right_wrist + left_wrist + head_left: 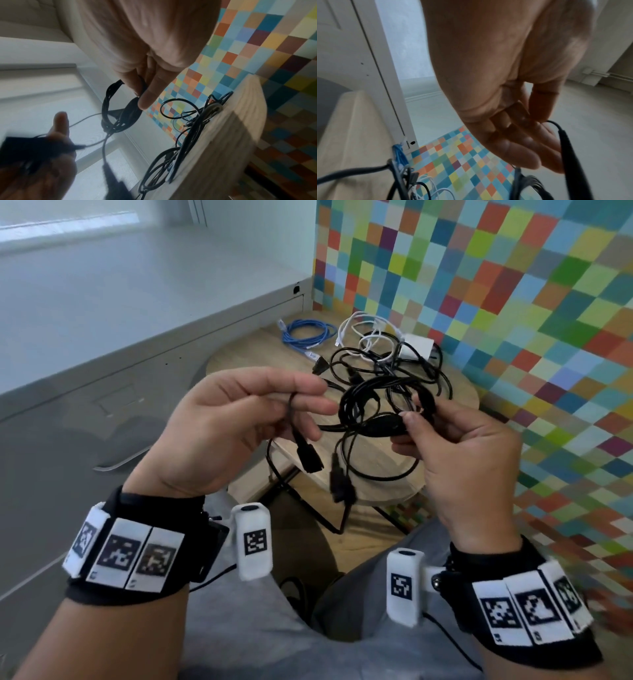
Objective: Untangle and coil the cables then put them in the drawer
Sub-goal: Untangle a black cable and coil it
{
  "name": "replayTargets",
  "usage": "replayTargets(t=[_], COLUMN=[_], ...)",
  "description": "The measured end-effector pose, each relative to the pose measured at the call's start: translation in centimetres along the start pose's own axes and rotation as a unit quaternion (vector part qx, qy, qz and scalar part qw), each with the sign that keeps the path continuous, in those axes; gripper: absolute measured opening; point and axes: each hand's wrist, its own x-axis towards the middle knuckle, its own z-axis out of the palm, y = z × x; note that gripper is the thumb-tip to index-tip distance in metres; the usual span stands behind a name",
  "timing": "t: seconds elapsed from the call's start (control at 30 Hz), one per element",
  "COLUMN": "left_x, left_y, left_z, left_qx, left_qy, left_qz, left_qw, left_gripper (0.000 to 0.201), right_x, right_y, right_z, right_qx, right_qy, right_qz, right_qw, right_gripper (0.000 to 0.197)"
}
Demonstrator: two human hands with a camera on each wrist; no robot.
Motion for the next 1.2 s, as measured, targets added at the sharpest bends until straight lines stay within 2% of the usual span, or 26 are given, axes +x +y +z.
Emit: replayTargets(t=[0.07, 0.13, 0.23, 0.33, 0.4, 0.47, 0.53, 0.6, 0.67, 0.9, 1.2], left_x=[-0.1, 0.0, 0.4, 0.9, 1.0, 1.1, 1.1, 1.1, 1.0, 1.0, 1.2], left_y=[0.1, 0.4, 0.4, -0.5, -1.3, -1.8, -1.8, -1.5, -1.1, -0.9, -1.0], left_z=[0.7, 1.3, 1.9, 0.8, -0.5, -1.3, -1.2, -0.6, -0.4, 0.4, 1.6], left_qx=[0.034, 0.083, 0.172, 0.242, 0.305, 0.325, 0.265, 0.134, 0.046, -0.065, -0.087], left_qy=[-0.031, -0.033, 0.071, 0.209, 0.256, 0.261, 0.241, 0.209, 0.186, 0.138, 0.131], left_qz=[0.012, 0.016, 0.027, 0.027, 0.022, 0.005, -0.001, 0.000, 0.004, 0.046, 0.056], left_qw=[0.999, 0.996, 0.982, 0.947, 0.917, 0.909, 0.934, 0.969, 0.981, 0.987, 0.986], left_gripper=[0.034, 0.028, 0.018, 0.017, 0.019, 0.021, 0.025, 0.025, 0.023, 0.028, 0.011], right_x=[-0.1, -0.2, -0.2, 0.0, 0.2, 0.3, 0.4, 0.5, 0.7, 0.4, -0.1], right_y=[0.1, 0.2, 0.2, -0.1, -0.4, -0.6, -0.6, -0.5, -0.6, -1.1, -1.6], right_z=[0.3, 0.6, 0.9, 0.7, 0.6, 0.5, 0.5, 0.5, 0.3, 0.5, 1.0], right_qx=[-0.003, 0.010, 0.085, 0.162, 0.193, 0.210, 0.225, 0.248, 0.272, 0.313, 0.333], right_qy=[-0.006, -0.014, -0.025, -0.032, -0.033, -0.031, -0.019, -0.002, 0.011, 0.007, -0.002], right_qz=[0.006, 0.033, 0.110, 0.171, 0.184, 0.184, 0.190, 0.205, 0.223, 0.280, 0.285], right_qw=[1.000, 0.999, 0.990, 0.971, 0.963, 0.960, 0.955, 0.947, 0.936, 0.908, 0.899], right_gripper=[0.022, 0.019, 0.015, 0.011, 0.013, 0.017, 0.013, 0.012, 0.015, 0.009, 0.003])
